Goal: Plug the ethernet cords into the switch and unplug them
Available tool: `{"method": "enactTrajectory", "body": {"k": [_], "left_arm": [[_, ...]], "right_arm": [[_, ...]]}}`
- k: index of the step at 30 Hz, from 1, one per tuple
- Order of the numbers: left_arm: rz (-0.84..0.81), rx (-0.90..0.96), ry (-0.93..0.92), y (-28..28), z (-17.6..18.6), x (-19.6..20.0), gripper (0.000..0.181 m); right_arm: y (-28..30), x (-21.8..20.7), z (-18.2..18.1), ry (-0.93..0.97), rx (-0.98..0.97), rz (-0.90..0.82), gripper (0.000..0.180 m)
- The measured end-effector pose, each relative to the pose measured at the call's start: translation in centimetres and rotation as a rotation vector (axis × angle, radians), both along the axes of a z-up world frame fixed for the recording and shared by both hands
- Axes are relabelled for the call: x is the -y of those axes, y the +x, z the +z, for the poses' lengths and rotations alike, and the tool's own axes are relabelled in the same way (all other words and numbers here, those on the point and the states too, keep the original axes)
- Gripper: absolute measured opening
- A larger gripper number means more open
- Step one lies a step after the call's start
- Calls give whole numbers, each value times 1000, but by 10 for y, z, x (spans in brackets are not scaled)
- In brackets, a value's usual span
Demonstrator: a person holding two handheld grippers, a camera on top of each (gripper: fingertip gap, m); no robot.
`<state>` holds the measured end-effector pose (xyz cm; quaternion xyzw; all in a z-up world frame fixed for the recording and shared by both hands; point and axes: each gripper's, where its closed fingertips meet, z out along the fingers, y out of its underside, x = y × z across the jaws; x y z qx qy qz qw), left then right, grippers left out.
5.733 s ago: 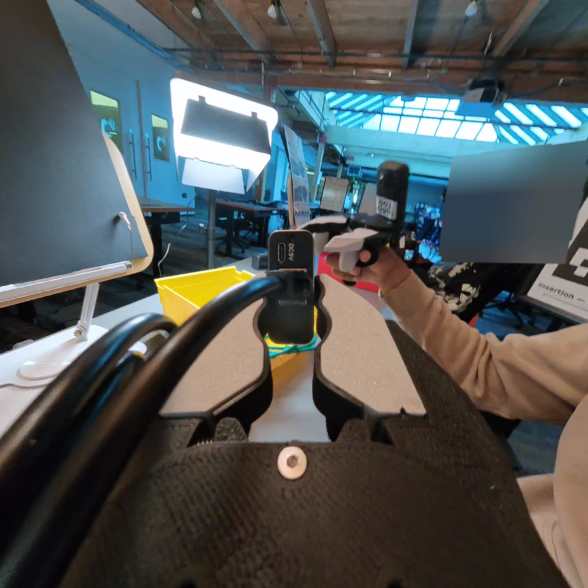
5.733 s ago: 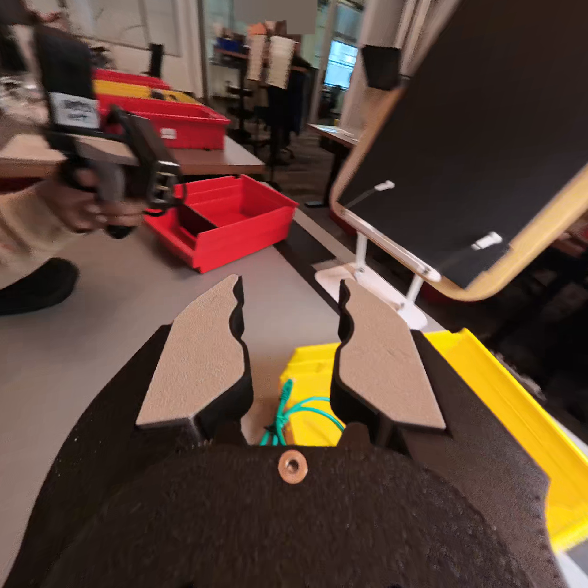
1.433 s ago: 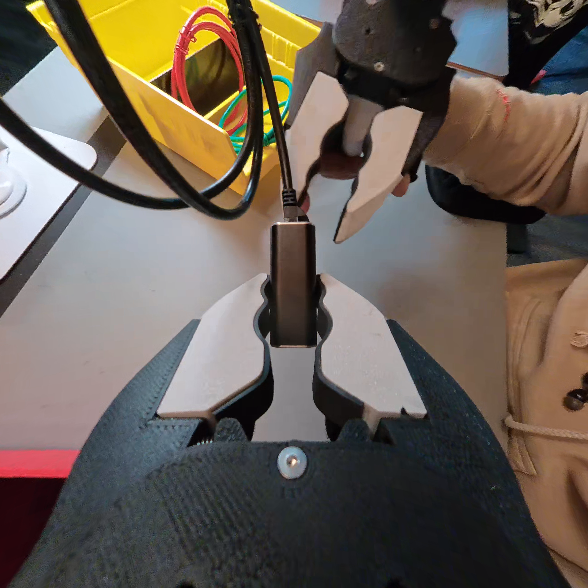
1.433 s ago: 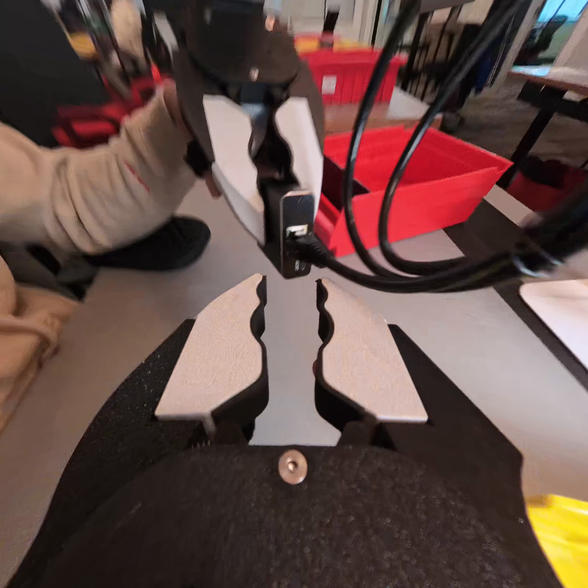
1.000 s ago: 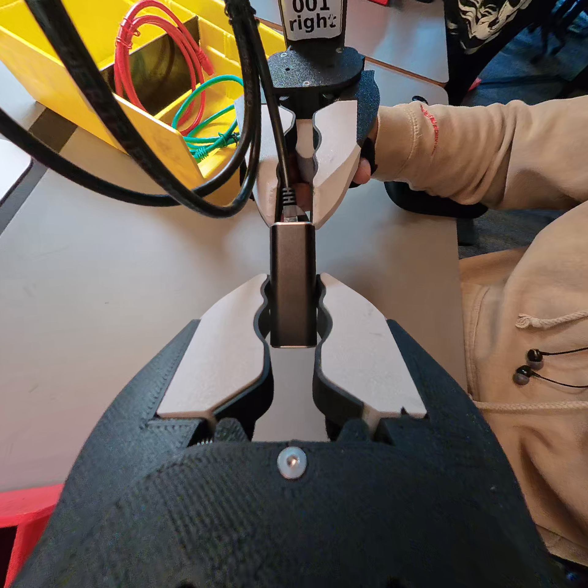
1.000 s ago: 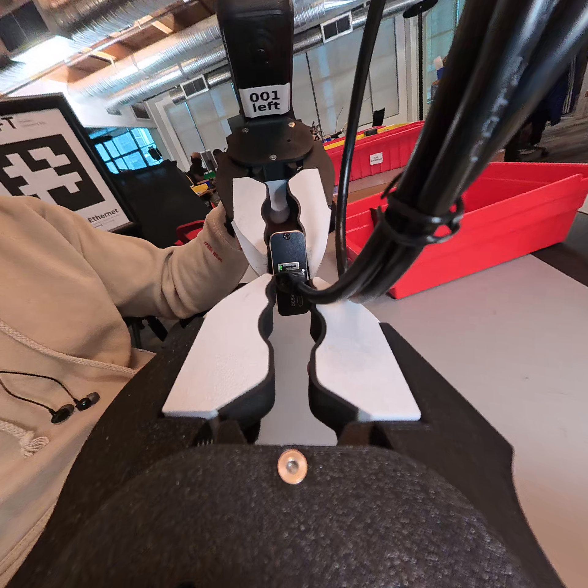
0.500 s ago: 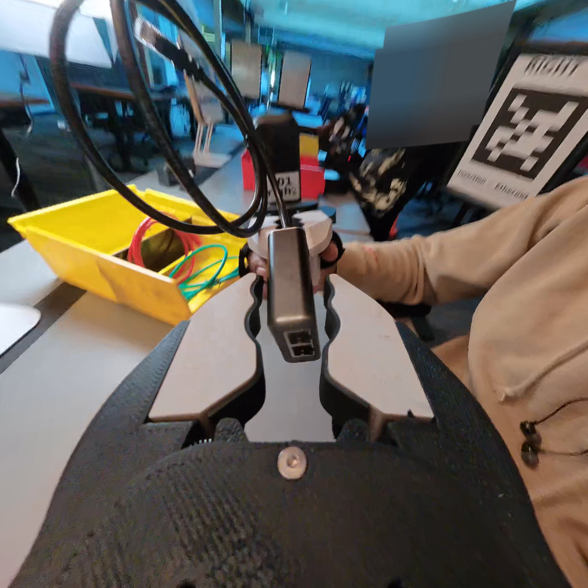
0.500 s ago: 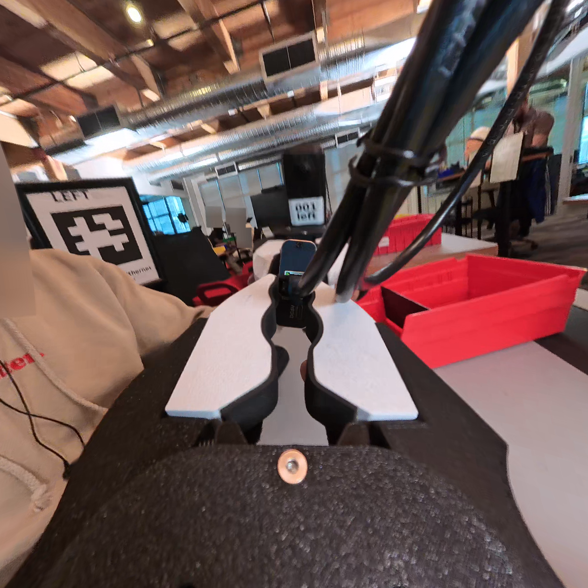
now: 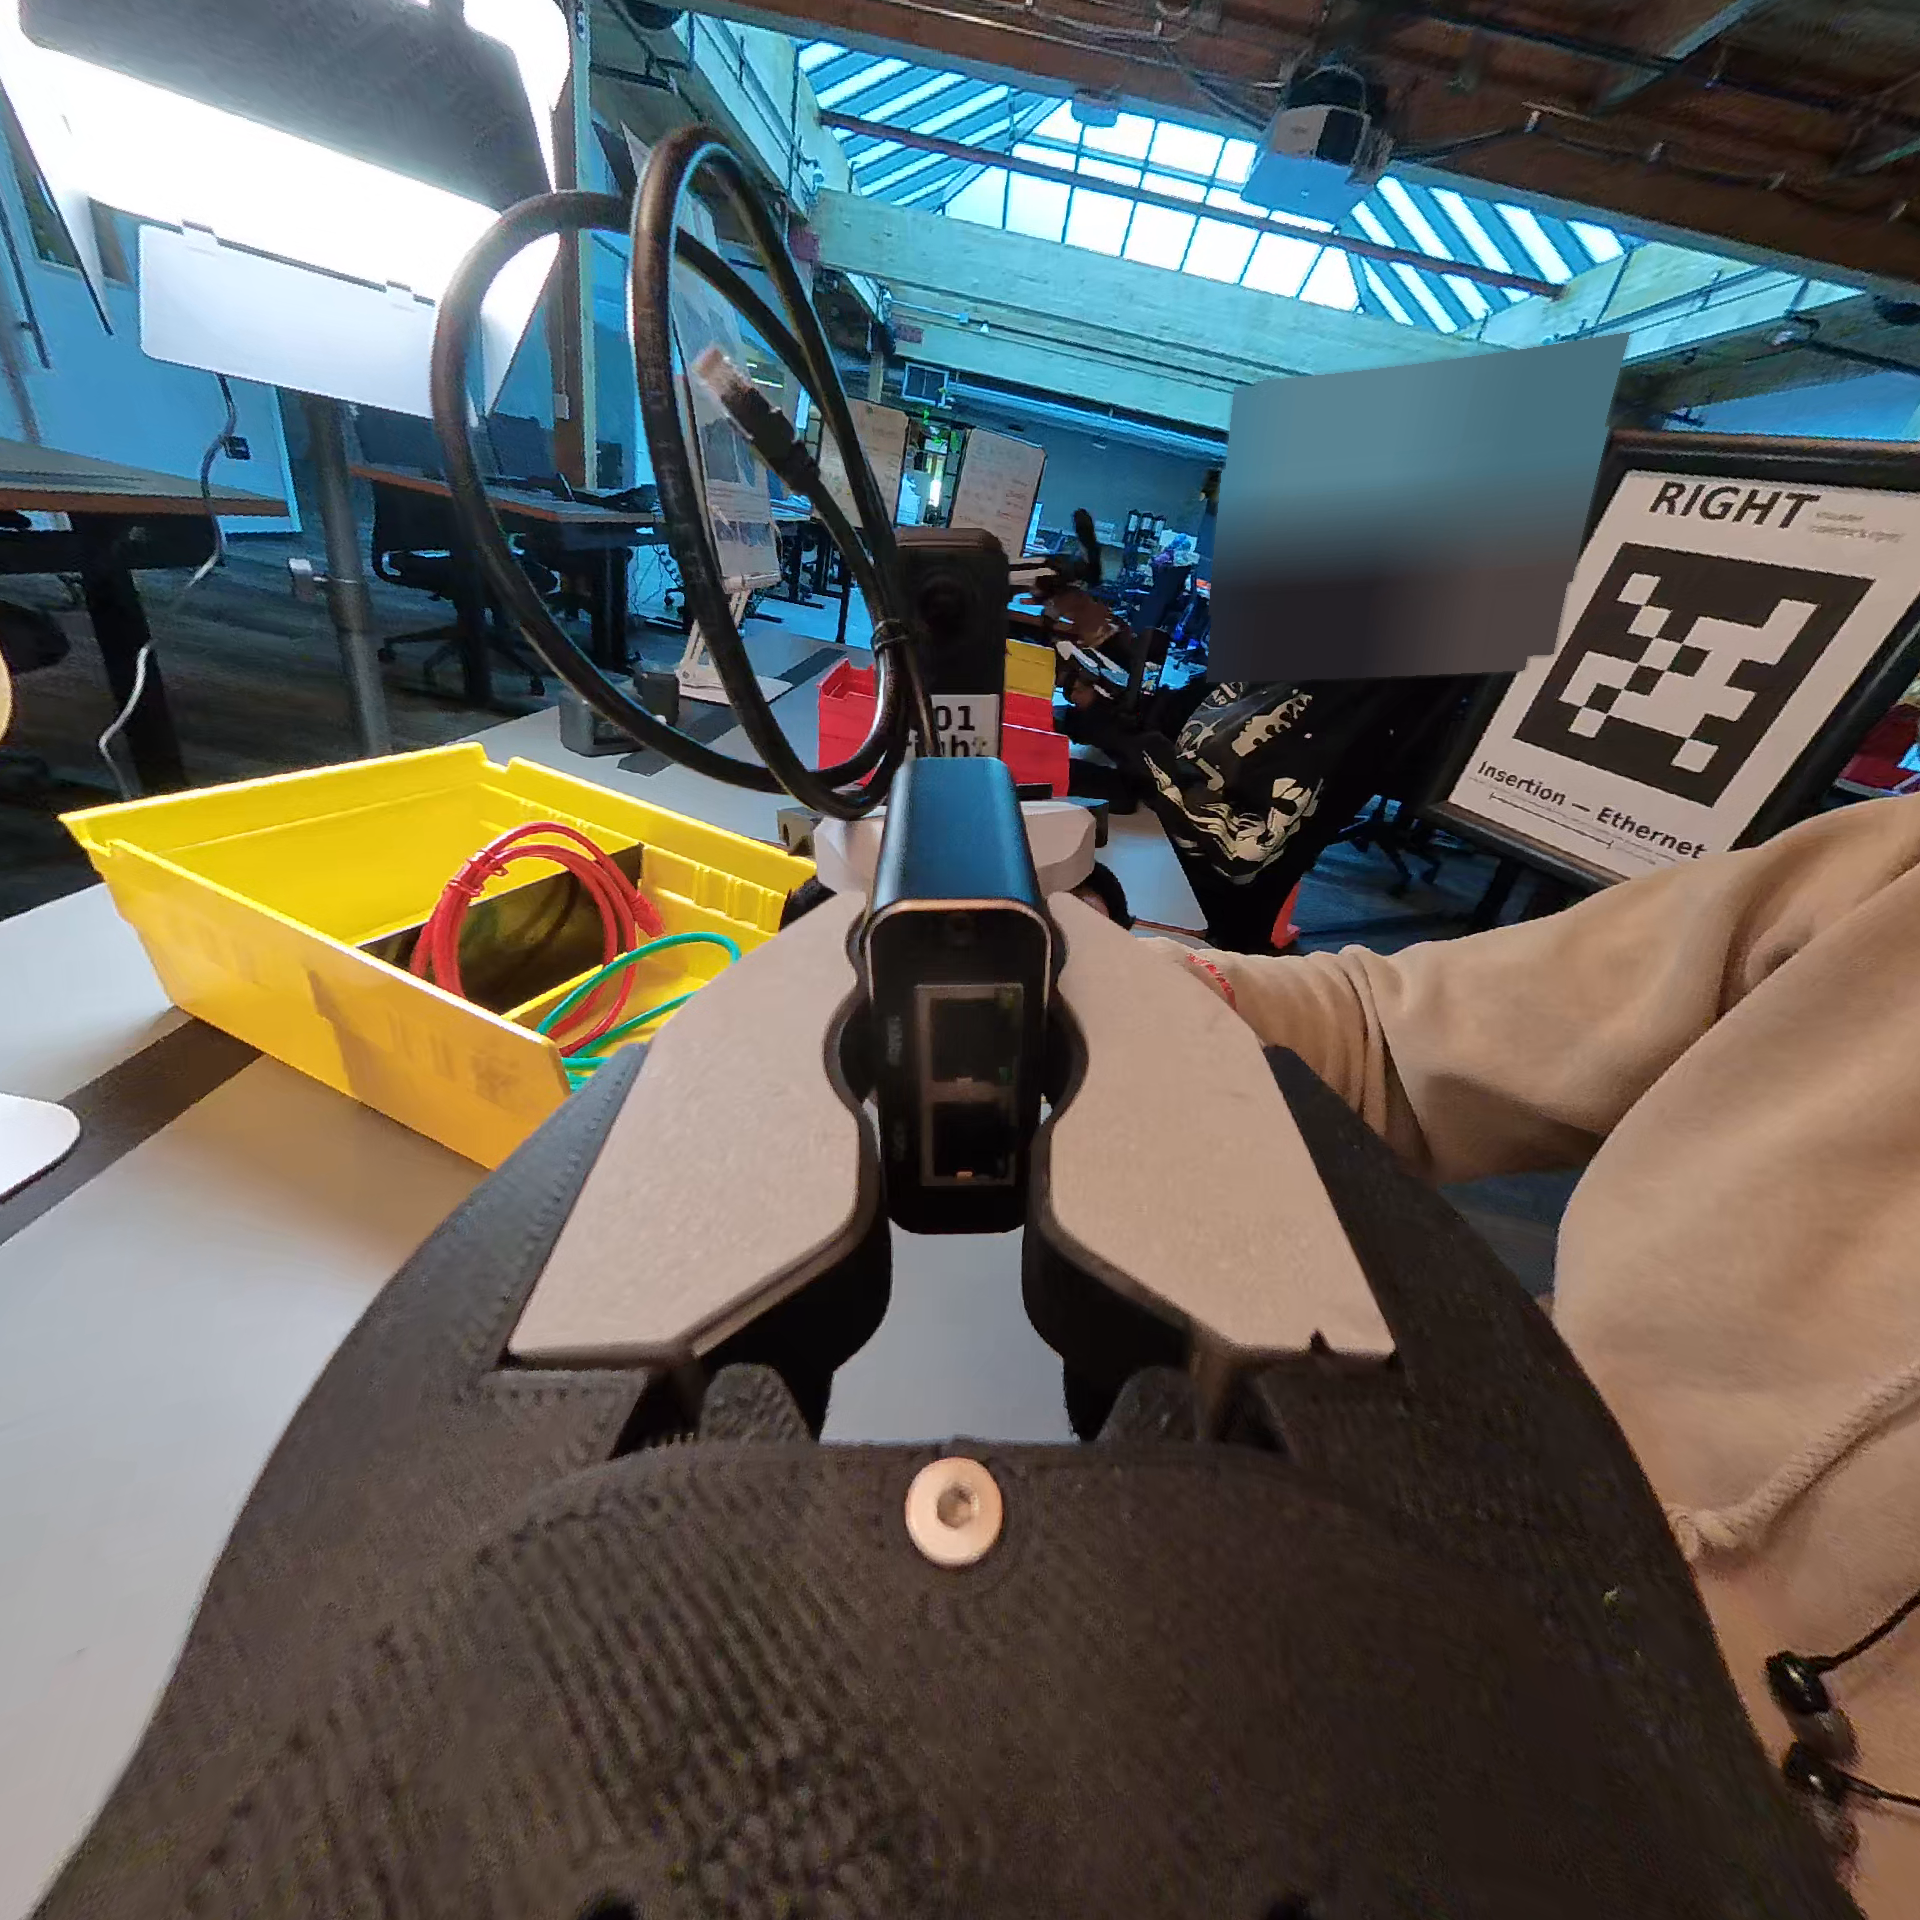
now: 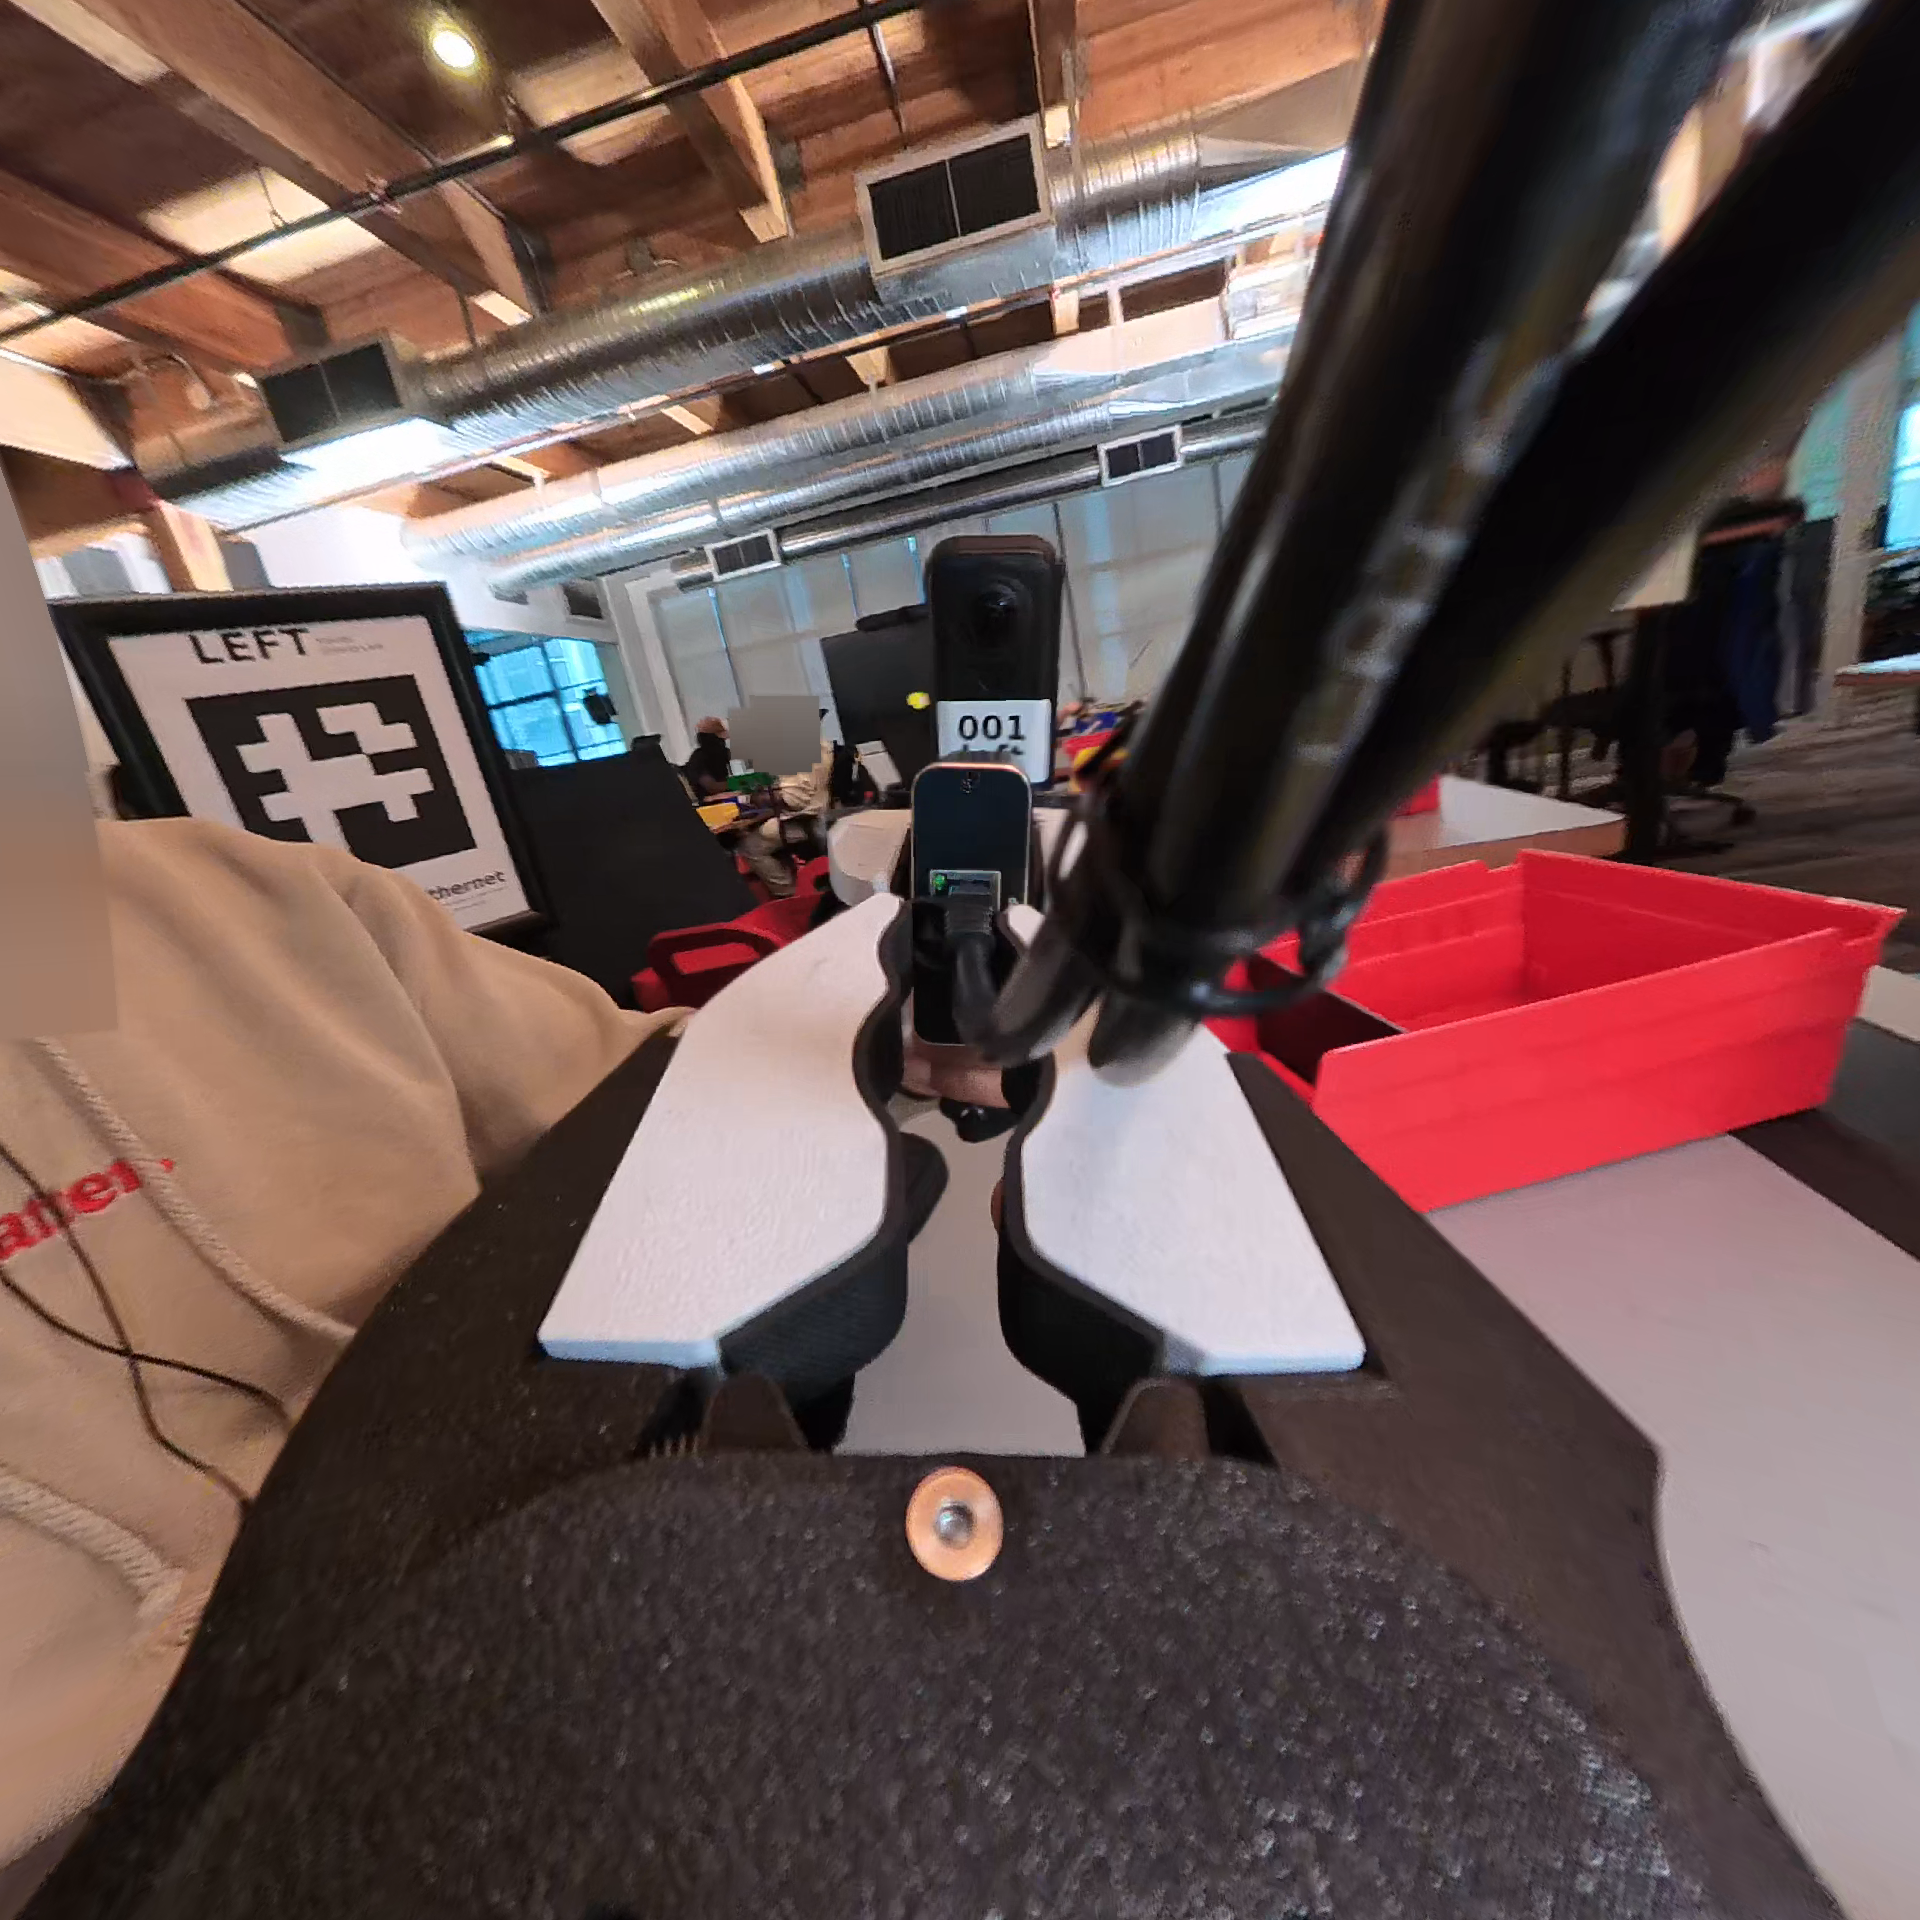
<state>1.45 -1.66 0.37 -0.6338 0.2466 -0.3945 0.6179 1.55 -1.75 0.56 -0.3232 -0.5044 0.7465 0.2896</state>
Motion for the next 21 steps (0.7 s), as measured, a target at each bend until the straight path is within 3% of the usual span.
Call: {"method": "enactTrajectory", "body": {"k": [12,18,21], "left_arm": [[-30,81,-75,-1,-2,-3,26],[-52,89,-79,2,0,0,26],[-28,73,-78,0,-1,-1,26]], "right_arm": [[-1,-5,-2,100,38,-59,14],[5,-2,0,47,41,18,13],[2,-4,-1,74,58,-32,13]]}}
